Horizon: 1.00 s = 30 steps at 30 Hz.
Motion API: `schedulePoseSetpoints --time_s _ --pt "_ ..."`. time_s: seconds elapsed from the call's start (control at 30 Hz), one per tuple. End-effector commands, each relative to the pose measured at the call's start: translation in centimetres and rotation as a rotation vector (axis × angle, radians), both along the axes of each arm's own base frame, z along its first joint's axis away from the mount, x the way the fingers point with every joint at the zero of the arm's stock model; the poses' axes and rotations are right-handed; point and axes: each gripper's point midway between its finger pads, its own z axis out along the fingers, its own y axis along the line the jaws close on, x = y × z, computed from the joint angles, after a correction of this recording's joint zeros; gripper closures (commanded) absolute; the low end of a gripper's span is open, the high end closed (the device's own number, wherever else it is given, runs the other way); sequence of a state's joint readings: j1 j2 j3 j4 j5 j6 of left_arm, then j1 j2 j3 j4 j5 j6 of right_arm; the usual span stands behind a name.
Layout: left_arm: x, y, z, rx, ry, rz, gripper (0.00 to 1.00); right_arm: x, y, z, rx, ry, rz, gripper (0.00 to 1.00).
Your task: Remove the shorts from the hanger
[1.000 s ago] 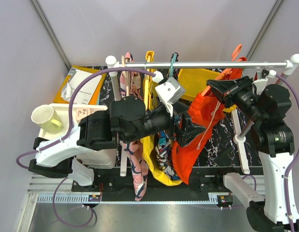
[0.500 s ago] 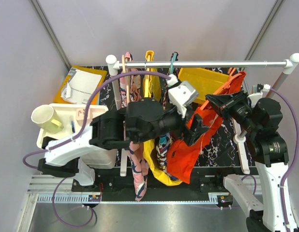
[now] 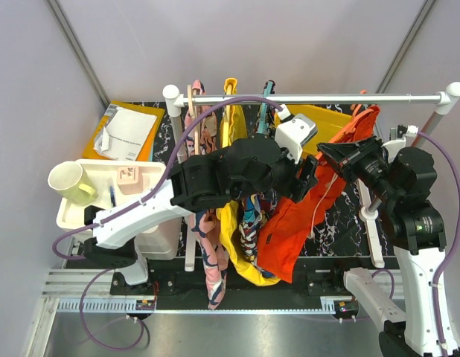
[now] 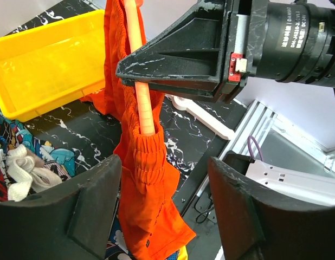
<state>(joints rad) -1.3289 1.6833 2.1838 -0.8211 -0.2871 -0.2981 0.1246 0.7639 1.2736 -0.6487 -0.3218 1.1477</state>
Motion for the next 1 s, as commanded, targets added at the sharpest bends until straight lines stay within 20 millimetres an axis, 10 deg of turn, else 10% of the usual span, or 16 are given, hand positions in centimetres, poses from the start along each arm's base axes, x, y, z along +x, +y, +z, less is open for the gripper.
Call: schedulePoseSetpoints --time_s 0.0,0.63,0.97 --pt "-0.3 0.1 2.5 -0.076 -0.001 -0.014 0.36 -1.0 -0.5 3.9 -0.014 -0.157 -0.021 1.0" --pt "1.7 -1.1 2.0 -0.068 -0.004 0.009 0.54 -1.7 -0.1 3.8 0.013 -0.153 0.004 1.0" --pt "1.5 -1.2 1.3 -0.046 -0.006 -0.011 0.83 -1.3 0.1 4.2 0.047 -0.146 0.014 1.0"
